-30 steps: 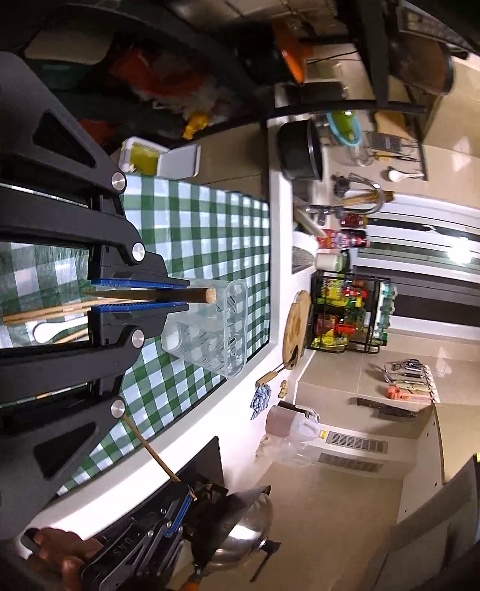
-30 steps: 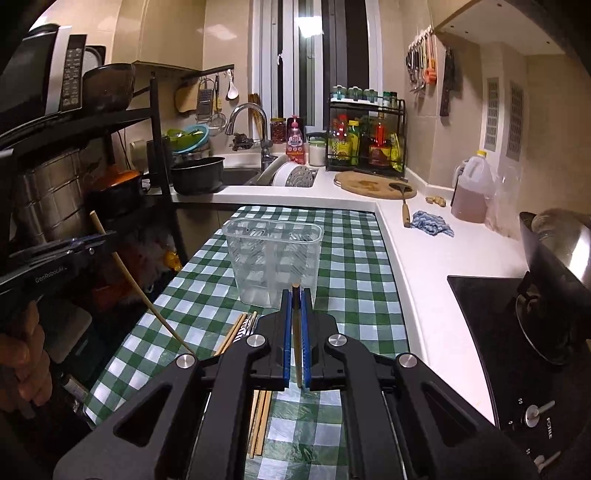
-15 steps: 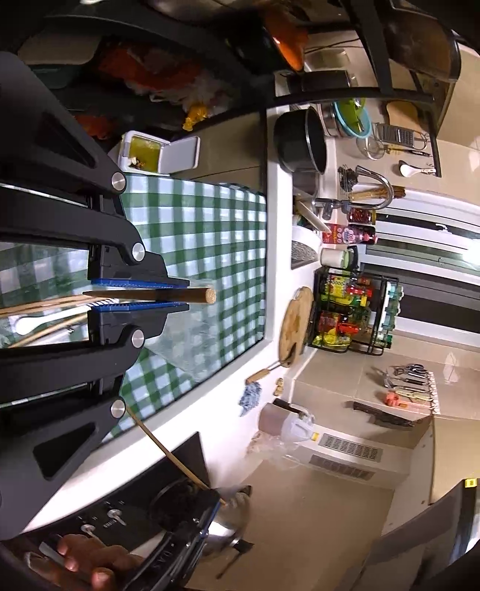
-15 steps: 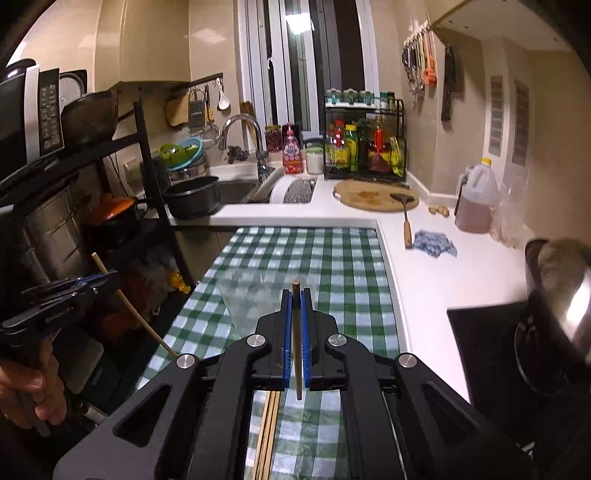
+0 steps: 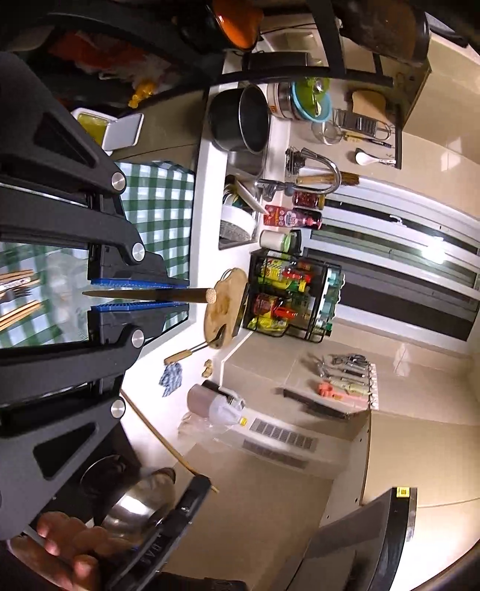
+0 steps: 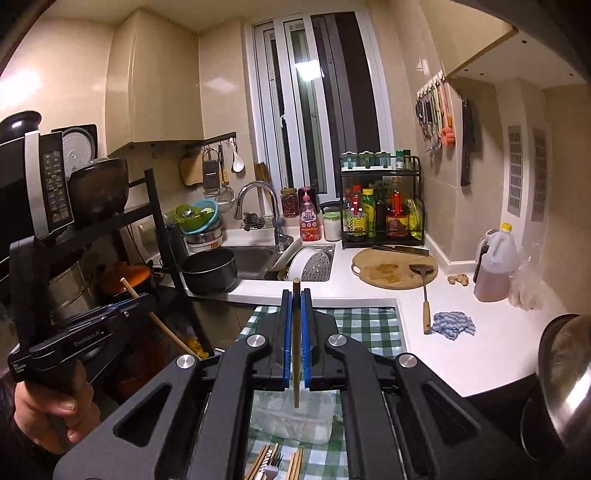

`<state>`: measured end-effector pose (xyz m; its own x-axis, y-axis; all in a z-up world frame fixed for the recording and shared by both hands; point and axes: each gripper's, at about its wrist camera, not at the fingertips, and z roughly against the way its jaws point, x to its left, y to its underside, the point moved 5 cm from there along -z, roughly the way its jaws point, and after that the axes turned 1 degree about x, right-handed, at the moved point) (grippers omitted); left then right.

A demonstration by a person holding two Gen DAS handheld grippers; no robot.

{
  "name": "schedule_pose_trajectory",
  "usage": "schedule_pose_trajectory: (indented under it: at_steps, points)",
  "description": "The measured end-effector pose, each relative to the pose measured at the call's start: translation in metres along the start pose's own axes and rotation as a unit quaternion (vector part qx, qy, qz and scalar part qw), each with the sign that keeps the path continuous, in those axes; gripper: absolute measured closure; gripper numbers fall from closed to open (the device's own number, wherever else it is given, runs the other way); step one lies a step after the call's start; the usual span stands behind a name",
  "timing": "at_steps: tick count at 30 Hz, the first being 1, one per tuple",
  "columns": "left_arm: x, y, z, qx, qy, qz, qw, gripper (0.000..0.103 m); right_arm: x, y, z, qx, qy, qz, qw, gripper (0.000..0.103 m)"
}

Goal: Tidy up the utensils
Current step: 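Lift the held chopsticks with both grippers and carry them above the clear container, then open both grippers to drop the chopsticks into the clear container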

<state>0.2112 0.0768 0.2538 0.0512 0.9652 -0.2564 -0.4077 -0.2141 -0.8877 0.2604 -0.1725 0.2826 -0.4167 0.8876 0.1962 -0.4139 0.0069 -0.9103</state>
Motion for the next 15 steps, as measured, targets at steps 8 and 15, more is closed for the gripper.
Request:
schedule_pose_trajectory:
  at_steps: [8,15]
  points:
    - [0.021,0.041,-0.061,0.037,-0.005,0.012,0.9992,0.097,-0.014,0.048,-0.055,0.030,0.008,-0.009,0.999,0.098]
    - [0.030,0.078,-0.092,0.060,0.006,0.021,0.9980,0.097,-0.028,0.080,-0.084,0.046,0.014,-0.017,0.999,0.098]
